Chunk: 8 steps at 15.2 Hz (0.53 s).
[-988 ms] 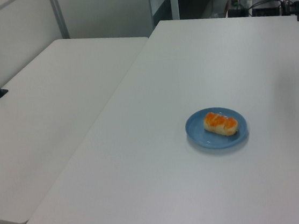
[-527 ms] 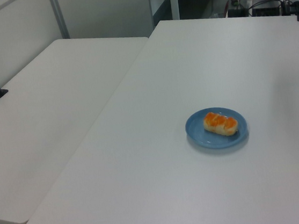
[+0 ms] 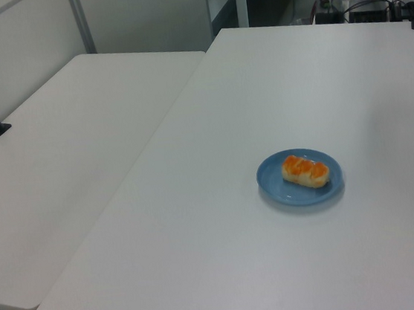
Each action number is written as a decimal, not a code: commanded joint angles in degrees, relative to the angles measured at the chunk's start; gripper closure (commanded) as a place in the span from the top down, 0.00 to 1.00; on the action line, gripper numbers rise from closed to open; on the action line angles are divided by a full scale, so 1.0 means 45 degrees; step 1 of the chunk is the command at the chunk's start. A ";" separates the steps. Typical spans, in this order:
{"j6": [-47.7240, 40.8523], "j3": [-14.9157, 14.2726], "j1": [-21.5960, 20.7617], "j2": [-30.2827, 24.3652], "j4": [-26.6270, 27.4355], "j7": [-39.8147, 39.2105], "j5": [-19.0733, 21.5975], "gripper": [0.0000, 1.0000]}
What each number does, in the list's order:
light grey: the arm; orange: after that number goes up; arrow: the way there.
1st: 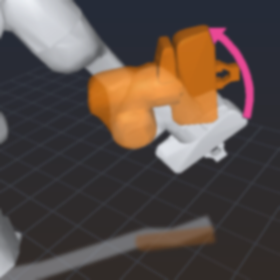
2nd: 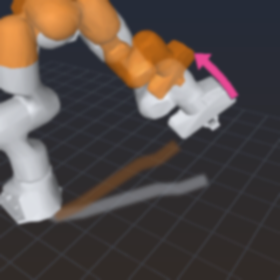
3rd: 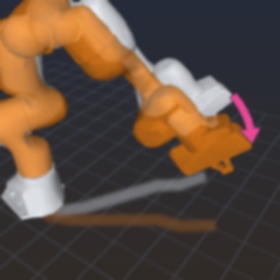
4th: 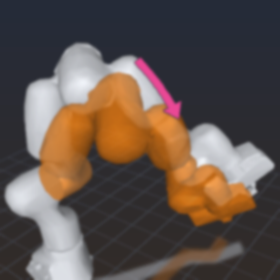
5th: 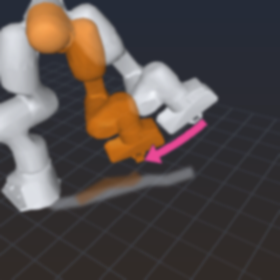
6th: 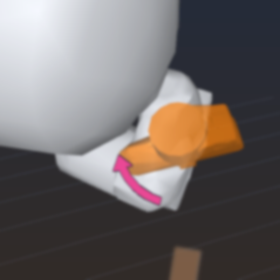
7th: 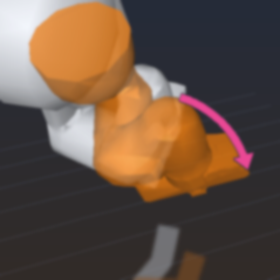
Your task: Put the bread on a plate
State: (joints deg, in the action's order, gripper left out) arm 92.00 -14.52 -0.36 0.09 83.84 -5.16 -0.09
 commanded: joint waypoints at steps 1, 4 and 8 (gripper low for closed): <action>0.0629 0.0667 -0.0057 -0.0079 0.0528 0.0971 0.0176 0.97; 0.0610 0.1056 -0.0058 0.0019 0.0626 0.1146 0.0176 0.97; 0.0590 0.1234 0.0001 0.0038 0.0665 0.1166 0.0176 0.97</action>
State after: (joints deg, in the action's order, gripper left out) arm 93.32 -9.48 -0.54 1.21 85.14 -0.89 -0.09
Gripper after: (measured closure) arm 0.026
